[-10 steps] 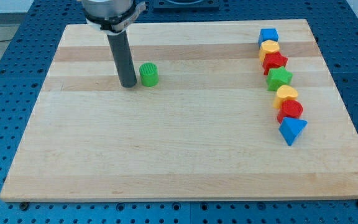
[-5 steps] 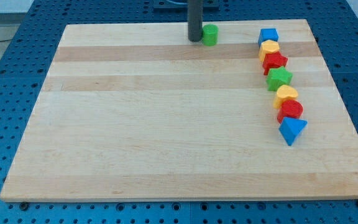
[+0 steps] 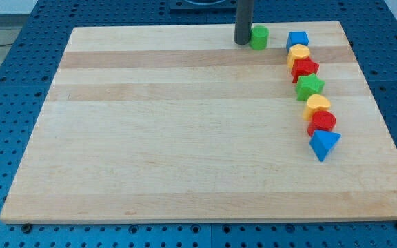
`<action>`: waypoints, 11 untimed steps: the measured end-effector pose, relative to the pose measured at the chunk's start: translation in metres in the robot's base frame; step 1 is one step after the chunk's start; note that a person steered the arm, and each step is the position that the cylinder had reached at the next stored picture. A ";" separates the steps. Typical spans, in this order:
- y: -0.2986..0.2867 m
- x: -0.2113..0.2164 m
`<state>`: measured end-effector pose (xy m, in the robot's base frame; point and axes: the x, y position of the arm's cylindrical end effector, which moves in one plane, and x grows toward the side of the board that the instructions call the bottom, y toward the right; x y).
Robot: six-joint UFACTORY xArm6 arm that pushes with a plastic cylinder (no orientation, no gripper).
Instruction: Place the green circle on top of the blue cube
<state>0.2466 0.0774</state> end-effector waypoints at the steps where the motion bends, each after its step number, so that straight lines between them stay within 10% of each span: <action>1: 0.001 0.009; 11: 0.049 -0.025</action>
<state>0.2217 0.1259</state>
